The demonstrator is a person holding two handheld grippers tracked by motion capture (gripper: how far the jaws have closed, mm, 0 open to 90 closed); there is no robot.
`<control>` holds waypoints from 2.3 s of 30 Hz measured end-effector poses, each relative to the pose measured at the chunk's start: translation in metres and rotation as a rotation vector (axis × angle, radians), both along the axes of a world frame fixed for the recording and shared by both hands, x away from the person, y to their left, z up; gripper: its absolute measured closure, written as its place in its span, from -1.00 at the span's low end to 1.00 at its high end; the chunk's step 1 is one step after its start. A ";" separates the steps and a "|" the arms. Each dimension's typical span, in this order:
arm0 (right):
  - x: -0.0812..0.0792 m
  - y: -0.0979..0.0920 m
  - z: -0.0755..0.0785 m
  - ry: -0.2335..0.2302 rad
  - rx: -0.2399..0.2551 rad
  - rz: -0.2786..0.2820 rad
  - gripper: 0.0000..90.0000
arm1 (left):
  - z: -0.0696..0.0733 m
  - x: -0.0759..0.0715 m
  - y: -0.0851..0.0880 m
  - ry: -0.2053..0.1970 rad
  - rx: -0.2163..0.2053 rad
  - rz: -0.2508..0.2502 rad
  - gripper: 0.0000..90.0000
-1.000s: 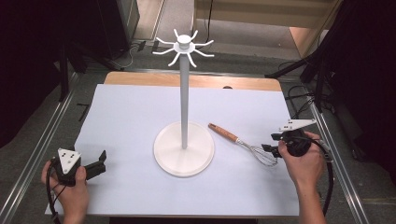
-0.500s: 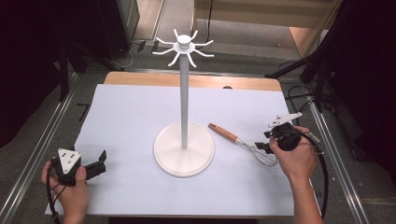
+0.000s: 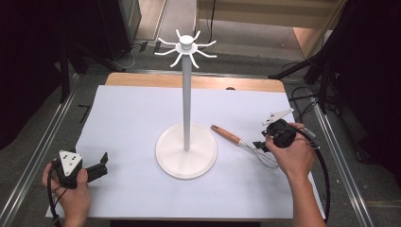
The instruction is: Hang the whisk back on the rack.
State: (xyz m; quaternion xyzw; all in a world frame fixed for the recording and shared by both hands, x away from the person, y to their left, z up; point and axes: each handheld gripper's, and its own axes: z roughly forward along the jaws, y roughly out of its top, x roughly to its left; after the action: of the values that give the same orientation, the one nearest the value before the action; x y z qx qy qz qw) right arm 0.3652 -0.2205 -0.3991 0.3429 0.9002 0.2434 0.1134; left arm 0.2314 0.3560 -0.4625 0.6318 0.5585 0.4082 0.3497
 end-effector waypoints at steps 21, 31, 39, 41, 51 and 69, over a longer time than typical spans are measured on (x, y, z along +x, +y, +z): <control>0.021 0.027 -0.005 0.108 -0.090 -0.002 -0.01 | 0.000 0.000 -0.001 0.003 0.005 -0.003 -1.00; 0.031 0.038 -0.009 0.154 -0.112 -0.005 0.00 | 0.000 0.000 -0.001 0.003 0.006 -0.003 -1.00; 0.038 0.048 -0.013 0.173 -0.120 -0.002 0.04 | 0.000 0.000 -0.001 0.005 0.011 -0.002 -1.00; 0.039 0.052 -0.014 0.171 -0.119 -0.008 0.05 | 0.000 0.000 -0.001 0.005 0.011 -0.002 -1.00; 0.048 0.064 -0.018 0.195 -0.134 0.002 0.12 | 0.000 0.000 -0.001 0.008 0.012 -0.004 -1.00; 0.059 0.085 -0.031 0.247 -0.185 0.033 0.33 | 0.000 0.000 -0.001 0.010 0.011 -0.002 -1.00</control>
State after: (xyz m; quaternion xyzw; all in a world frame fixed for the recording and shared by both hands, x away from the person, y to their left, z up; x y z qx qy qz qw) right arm 0.4247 -0.1356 -0.4304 0.3433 0.9314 0.1172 0.0289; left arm 0.2318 0.3550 -0.4624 0.6363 0.5573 0.4077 0.3440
